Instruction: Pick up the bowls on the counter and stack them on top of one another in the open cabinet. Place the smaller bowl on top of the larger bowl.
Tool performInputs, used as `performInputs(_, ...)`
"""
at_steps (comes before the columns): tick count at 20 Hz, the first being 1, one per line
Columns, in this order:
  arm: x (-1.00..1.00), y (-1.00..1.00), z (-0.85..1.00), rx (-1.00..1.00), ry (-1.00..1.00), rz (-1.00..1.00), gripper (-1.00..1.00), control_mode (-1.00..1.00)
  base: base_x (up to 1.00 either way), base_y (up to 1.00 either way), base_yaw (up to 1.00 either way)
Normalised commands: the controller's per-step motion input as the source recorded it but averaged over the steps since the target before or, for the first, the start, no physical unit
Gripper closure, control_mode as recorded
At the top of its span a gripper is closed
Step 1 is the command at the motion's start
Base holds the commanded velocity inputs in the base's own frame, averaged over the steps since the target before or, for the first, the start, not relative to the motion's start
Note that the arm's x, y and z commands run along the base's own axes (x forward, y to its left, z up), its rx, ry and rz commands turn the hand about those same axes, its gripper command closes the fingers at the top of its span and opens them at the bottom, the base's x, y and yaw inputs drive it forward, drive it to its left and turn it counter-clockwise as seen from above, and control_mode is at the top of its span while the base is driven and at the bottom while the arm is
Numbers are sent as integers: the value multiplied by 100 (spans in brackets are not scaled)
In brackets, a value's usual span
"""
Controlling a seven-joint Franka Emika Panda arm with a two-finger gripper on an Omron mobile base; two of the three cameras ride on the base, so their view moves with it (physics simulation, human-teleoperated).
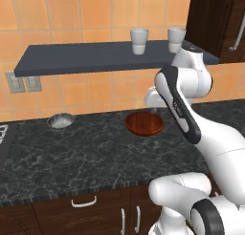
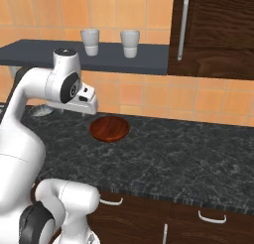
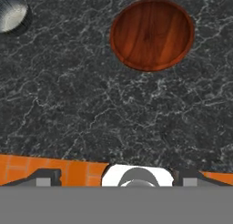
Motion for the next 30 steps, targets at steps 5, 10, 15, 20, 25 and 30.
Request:
performInputs(5, -4, 68, -23, 4, -2, 0, -100, -100, 0, 0, 0)
performInputs(10, 2, 67, -12, 3, 0, -1, -100, -100, 0, 0, 0)
performInputs(15, 15, 80, -17, 5, -1, -1, -100, -100, 0, 0, 0)
performInputs(20, 27, 80, -37, 12, -9, -5, -100, -100, 0, 0, 0)
performInputs(25, 51, 51, -12, 13, -2, -3, -100, -100, 0, 0, 0)
performInputs(30, 56, 41, -2, 0, 0, 0, -100, -100, 0, 0, 0)
